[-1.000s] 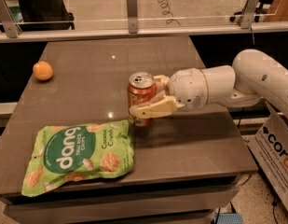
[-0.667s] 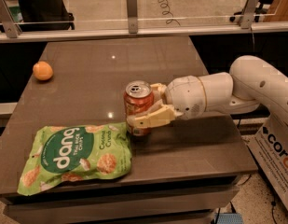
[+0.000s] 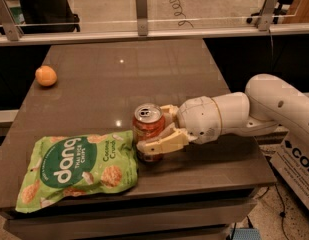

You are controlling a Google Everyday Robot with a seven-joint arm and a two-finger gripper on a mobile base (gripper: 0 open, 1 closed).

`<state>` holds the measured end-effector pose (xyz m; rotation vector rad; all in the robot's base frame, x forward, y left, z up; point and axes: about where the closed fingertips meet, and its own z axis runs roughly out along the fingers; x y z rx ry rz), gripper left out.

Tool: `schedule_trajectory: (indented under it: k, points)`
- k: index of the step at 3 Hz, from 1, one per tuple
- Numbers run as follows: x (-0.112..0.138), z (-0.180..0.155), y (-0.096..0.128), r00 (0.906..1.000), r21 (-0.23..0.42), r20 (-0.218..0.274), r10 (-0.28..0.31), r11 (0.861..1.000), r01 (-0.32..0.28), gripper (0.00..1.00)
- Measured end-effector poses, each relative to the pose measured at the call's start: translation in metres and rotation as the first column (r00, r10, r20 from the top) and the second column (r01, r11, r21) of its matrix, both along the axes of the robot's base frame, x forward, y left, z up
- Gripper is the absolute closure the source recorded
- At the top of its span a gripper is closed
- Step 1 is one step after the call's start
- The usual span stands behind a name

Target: Move coke can near green rice chip bag

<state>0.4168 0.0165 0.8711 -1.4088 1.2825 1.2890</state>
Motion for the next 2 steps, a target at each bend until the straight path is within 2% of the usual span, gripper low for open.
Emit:
schedule_trajectory:
  k: [1, 2]
  points:
    - [-0.0024, -0.0023, -0.002, 1.0, 0.015, -0.001, 0.005, 1.0, -0.005, 0.82]
    - [-0.003, -0.0046, -0.0046, 1.0, 0.03, -0.004, 0.005, 1.0, -0.005, 0.58]
